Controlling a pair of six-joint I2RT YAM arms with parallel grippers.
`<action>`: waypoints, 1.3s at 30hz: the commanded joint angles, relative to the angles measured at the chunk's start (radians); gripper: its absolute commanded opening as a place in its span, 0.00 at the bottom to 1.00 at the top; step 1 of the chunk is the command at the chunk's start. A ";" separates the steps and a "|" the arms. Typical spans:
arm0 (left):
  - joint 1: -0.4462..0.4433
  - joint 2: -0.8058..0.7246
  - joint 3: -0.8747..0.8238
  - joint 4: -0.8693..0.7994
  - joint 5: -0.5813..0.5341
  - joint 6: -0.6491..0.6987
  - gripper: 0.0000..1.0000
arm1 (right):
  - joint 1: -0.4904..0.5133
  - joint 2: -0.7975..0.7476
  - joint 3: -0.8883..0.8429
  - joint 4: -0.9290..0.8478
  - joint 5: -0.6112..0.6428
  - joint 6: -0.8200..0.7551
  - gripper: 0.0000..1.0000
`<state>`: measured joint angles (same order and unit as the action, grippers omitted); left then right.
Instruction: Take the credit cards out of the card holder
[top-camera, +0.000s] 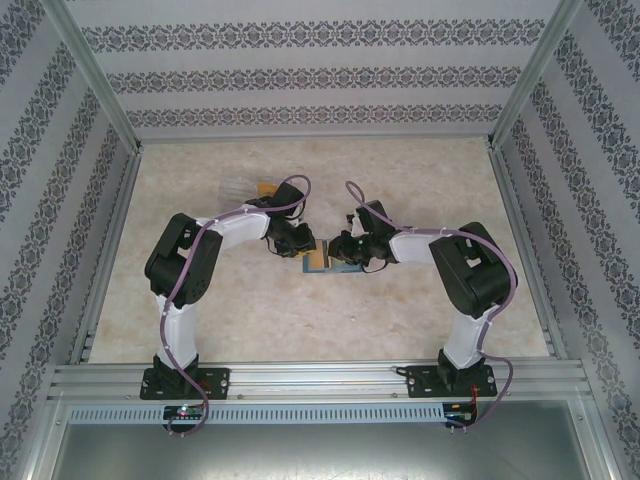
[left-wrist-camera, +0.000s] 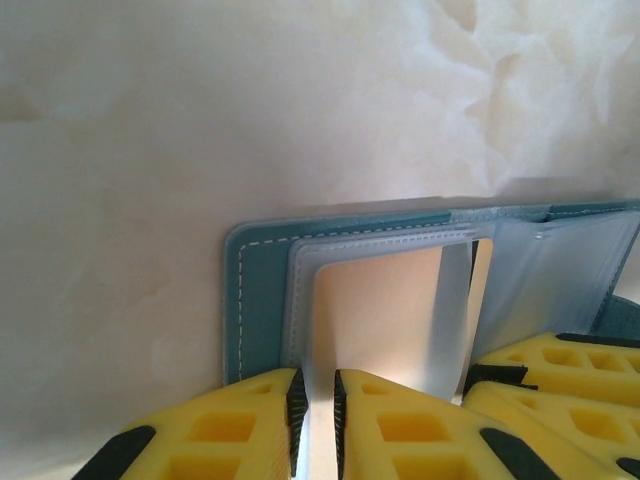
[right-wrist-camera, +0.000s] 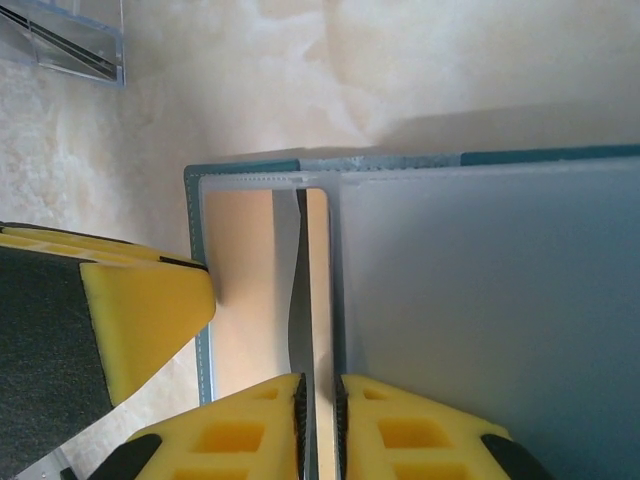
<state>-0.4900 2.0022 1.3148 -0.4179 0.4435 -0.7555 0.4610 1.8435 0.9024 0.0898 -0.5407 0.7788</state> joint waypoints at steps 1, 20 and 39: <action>-0.005 0.036 -0.041 -0.044 -0.026 0.018 0.20 | 0.008 0.035 0.024 -0.039 -0.003 -0.024 0.20; -0.005 0.046 -0.096 0.017 0.008 -0.005 0.19 | 0.005 0.053 0.043 0.053 -0.119 -0.012 0.11; -0.001 -0.041 -0.054 0.032 0.053 0.056 0.40 | -0.050 -0.053 -0.042 0.018 -0.058 -0.049 0.00</action>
<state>-0.4847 1.9762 1.2633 -0.3328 0.4862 -0.7387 0.4267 1.8229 0.8829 0.1020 -0.6102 0.7551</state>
